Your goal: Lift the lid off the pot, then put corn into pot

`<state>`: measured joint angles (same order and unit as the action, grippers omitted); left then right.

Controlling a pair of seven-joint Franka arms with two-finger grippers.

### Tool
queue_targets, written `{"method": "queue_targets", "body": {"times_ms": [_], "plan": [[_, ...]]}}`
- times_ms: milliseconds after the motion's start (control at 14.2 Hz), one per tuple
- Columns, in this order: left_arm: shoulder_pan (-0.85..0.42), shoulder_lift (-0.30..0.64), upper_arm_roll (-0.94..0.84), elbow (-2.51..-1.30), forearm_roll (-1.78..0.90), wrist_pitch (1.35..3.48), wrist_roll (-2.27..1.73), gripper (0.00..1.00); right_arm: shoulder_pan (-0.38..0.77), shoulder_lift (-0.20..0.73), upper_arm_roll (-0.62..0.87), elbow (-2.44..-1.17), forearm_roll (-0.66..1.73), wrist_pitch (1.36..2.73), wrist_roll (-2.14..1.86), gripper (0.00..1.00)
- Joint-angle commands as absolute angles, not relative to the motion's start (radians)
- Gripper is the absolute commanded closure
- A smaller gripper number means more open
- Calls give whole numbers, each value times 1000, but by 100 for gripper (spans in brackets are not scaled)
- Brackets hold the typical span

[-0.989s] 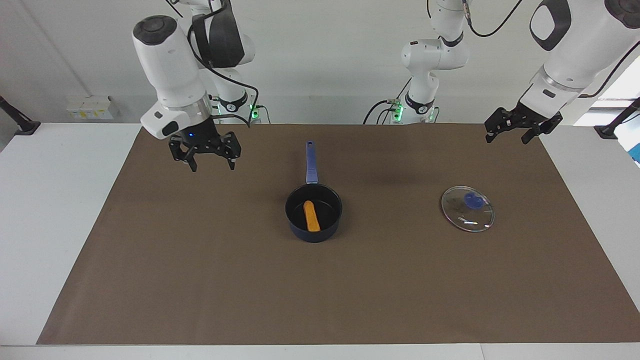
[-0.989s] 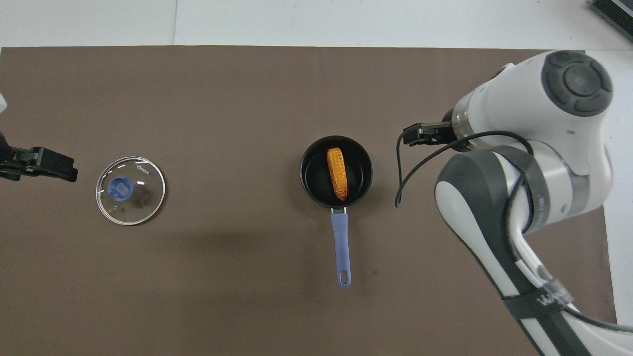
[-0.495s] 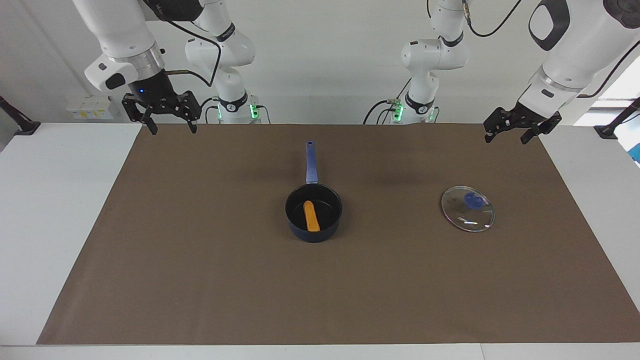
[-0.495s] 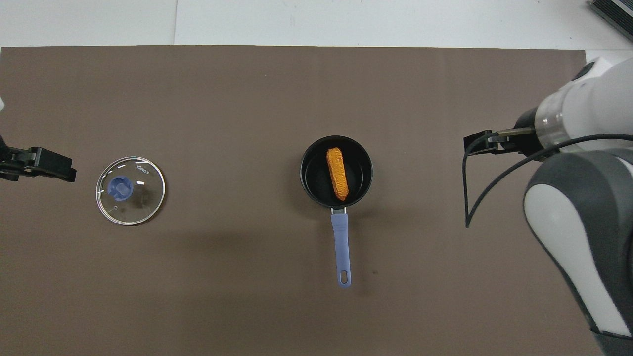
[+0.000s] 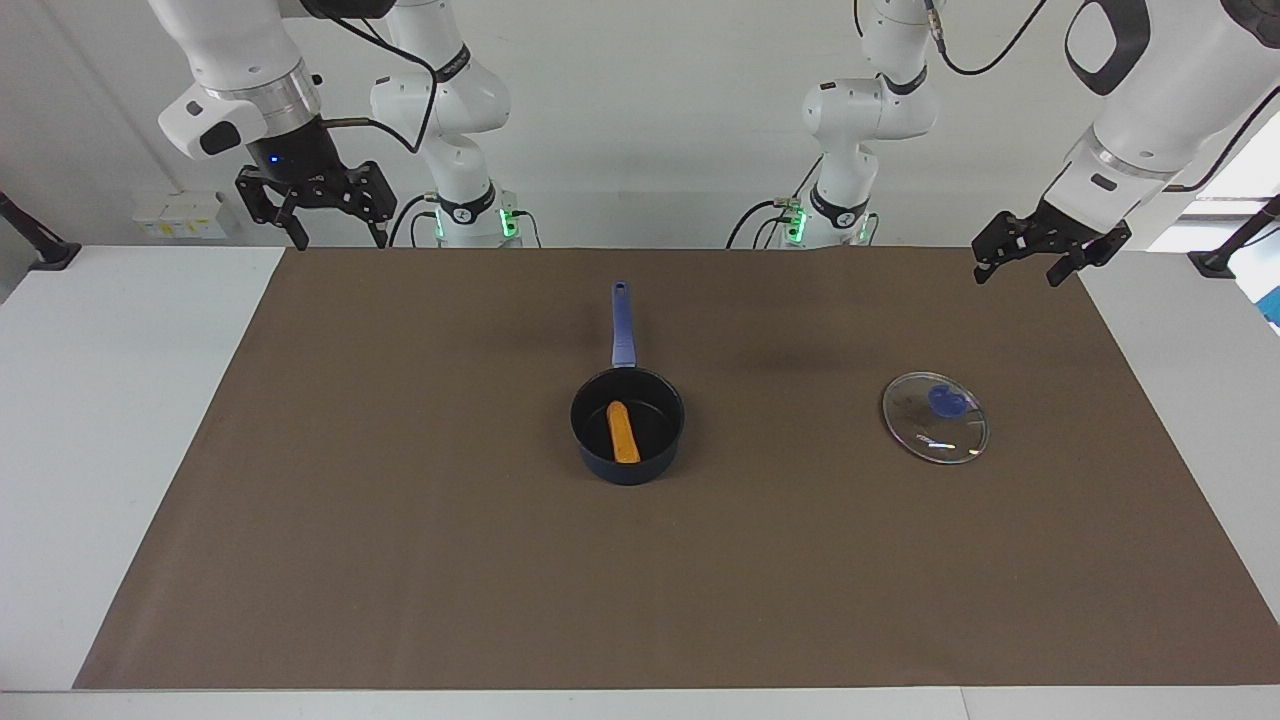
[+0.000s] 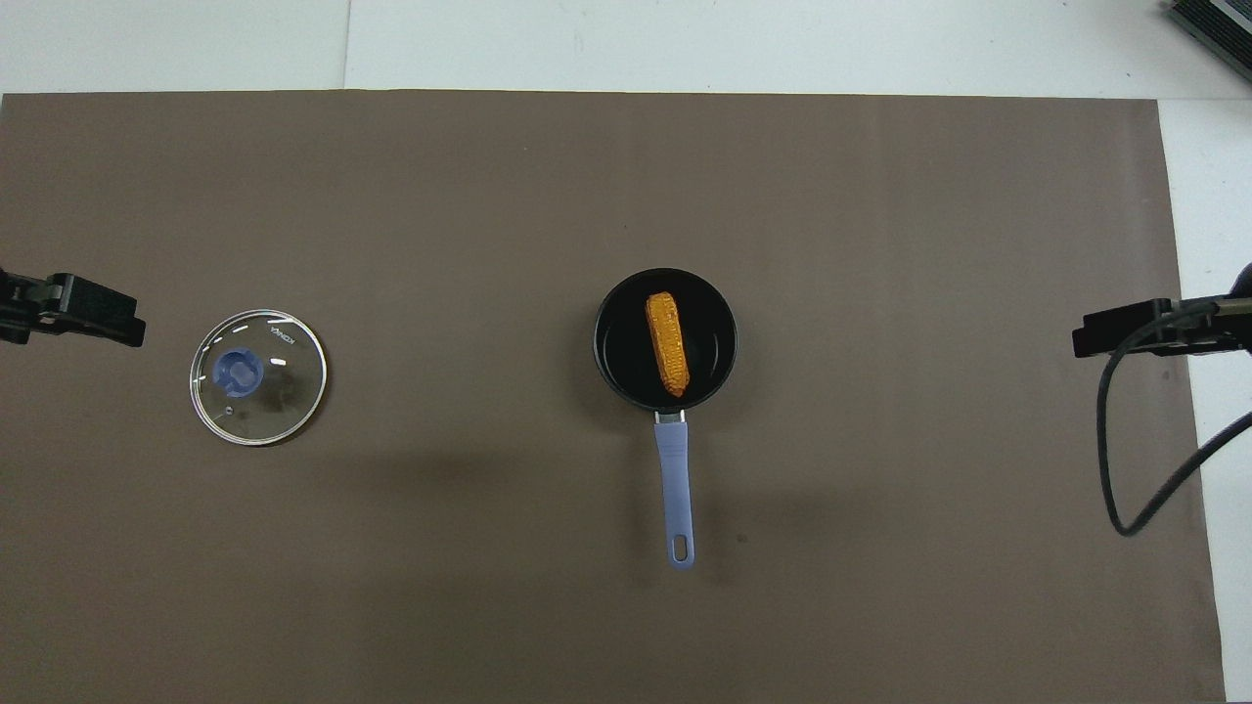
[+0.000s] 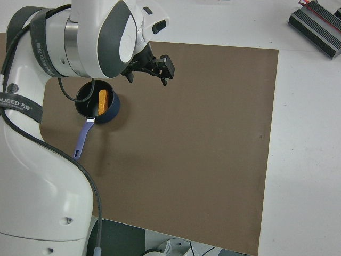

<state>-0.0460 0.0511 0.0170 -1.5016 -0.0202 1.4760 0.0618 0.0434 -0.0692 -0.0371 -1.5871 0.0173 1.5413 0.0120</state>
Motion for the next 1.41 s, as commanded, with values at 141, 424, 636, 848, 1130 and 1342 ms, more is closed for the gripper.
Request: {"method": "queue_targets", "body": {"times_ms": [141,424,636,848,1130,1342], "plan": [[-52,68,18,-1474,-17,1479,49,0,23,-80,-35,-1601,-12,1546,-49,0],[-52,64,18,-1477,-17,1480,48,0,21,-81,-35,-1569,-15,1525,-55,0],[-52,61,18,-1485,-17,1480,48,0,25,-81,-31,-1569,-12,1525,-51,0],[-52,57,18,-1497,-17,1482,48,0,26,-86,-29,-1572,-12,1509,-52,0],[-52,52,18,-1506,-17,1485,49,0,28,-101,-29,-1589,-11,1497,-57,0],[-52,31,18,-1546,-17,1515,49,0,28,-104,-29,-1595,-11,1494,-54,0]]}}
